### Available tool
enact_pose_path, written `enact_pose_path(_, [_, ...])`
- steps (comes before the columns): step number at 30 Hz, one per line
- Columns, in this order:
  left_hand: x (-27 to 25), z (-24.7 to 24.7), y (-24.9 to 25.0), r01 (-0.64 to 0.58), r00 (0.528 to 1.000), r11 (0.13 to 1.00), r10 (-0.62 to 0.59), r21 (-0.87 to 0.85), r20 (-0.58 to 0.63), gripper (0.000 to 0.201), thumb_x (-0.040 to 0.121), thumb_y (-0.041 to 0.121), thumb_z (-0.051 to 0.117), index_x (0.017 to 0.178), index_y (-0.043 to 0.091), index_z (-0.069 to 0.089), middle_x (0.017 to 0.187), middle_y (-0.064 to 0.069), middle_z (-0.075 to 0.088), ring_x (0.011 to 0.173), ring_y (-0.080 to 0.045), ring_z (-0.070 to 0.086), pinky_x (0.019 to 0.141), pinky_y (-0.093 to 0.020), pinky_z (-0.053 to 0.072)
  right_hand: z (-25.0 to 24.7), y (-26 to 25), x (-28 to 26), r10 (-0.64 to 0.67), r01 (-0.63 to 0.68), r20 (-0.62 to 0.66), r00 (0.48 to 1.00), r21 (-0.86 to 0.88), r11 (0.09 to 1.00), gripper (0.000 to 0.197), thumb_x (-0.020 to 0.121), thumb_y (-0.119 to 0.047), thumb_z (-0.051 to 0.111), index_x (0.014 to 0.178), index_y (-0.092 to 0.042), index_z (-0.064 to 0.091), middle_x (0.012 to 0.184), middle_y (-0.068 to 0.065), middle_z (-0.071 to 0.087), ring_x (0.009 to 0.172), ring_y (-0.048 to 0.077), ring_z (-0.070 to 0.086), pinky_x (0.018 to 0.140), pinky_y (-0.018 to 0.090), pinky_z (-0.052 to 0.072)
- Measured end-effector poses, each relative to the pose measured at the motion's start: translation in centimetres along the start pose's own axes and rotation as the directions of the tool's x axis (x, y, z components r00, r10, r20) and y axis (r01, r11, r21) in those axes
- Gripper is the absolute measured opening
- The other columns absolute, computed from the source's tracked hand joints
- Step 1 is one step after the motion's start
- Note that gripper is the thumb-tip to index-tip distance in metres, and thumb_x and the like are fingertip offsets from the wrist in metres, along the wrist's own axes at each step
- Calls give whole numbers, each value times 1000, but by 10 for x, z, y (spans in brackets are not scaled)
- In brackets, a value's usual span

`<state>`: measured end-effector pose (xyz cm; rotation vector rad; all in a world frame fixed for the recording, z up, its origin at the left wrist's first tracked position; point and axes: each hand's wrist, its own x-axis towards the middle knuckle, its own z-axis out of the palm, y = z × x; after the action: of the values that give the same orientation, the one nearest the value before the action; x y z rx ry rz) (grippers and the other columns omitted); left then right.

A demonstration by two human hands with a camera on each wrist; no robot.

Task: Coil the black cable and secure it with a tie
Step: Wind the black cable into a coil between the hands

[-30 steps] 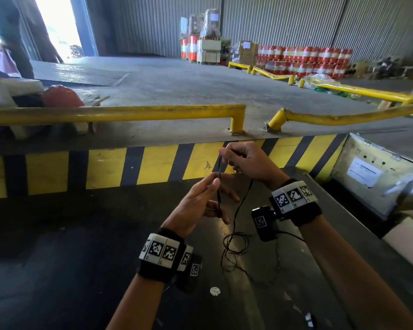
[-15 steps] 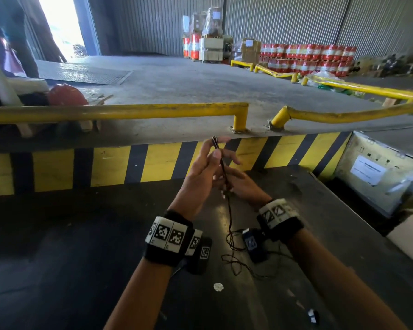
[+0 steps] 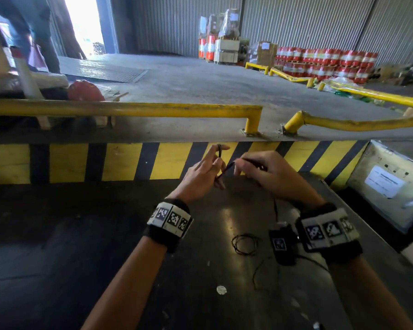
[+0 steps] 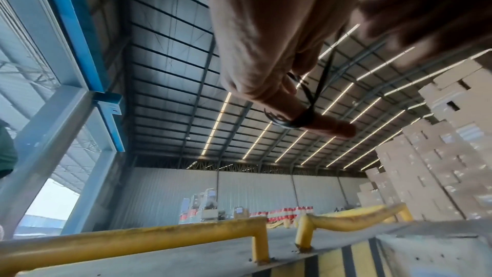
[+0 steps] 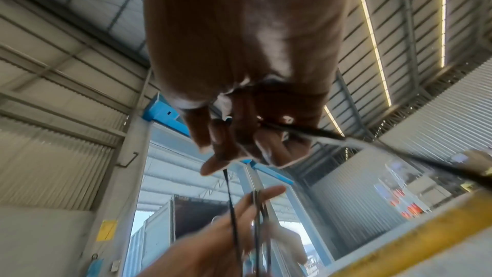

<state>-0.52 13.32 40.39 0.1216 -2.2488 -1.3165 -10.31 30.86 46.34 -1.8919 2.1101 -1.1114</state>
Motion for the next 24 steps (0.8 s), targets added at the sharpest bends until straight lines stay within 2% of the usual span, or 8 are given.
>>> enact_pose_path(5, [-29,26,34,48,990,895,18,-444,142,36,111,13,23,144,7,35,101,-26,56,71,-33,64,66,-39,60,-25,16,53,-17,17,-71,997,-8,1000,38,105,-31,52,69,-27,63,64,2,60,57,3,53,62,29,44])
enact_pose_path(6, [-34,28,38,53,988,874,23,-482,150,37,111,14,23,145,9,37,102,-27,57,75,-35,64,68,-38,60,-22,23,60,-7,9,-82,997,29,1000,38,104,-35,53,68,-25,62,63,6,58,54,6,53,59,32,43])
enact_pose_path(9, [-45,29,47,77,983,822,34,-564,182,40,111,21,24,147,16,39,107,-24,61,80,-35,65,74,-39,58,-4,47,71,94,-69,-89,992,252,965,41,103,-39,52,73,-11,58,64,4,52,49,6,48,54,24,39])
enact_pose_path(12, [-47,26,49,78,981,784,48,-616,186,41,110,27,24,149,20,36,110,-21,63,80,-35,66,82,-45,55,26,71,60,187,-146,-62,980,409,901,35,97,-41,56,85,-9,67,78,17,58,70,25,55,65,34,44])
enact_pose_path(15, [-40,16,49,-2,995,824,57,-566,79,41,110,28,22,148,19,36,114,-22,60,90,-38,62,83,-48,53,71,88,31,289,-236,-9,957,551,801,38,104,-29,50,114,5,64,77,22,55,69,23,53,58,24,48])
enact_pose_path(19, [-17,-8,48,-142,984,906,86,-400,-154,37,111,24,20,146,16,31,120,-30,56,89,-36,68,81,-31,59,115,83,-13,429,-423,146,891,608,672,51,103,-47,41,72,-11,59,61,1,45,46,10,42,44,21,35])
enact_pose_path(22, [8,-24,35,-116,966,967,57,-228,-251,36,111,20,21,145,10,30,107,-24,53,83,-36,66,80,-30,60,102,56,-32,311,-377,214,926,583,719,51,104,-45,39,78,-7,60,63,2,44,46,10,40,43,19,34])
enact_pose_path(24, [16,-27,22,-55,975,993,31,-103,-220,35,111,22,22,143,15,34,104,-19,53,75,-30,66,84,-46,60,76,29,-30,252,-302,167,953,477,825,49,102,-43,42,83,-3,62,64,2,50,47,9,45,42,16,38])
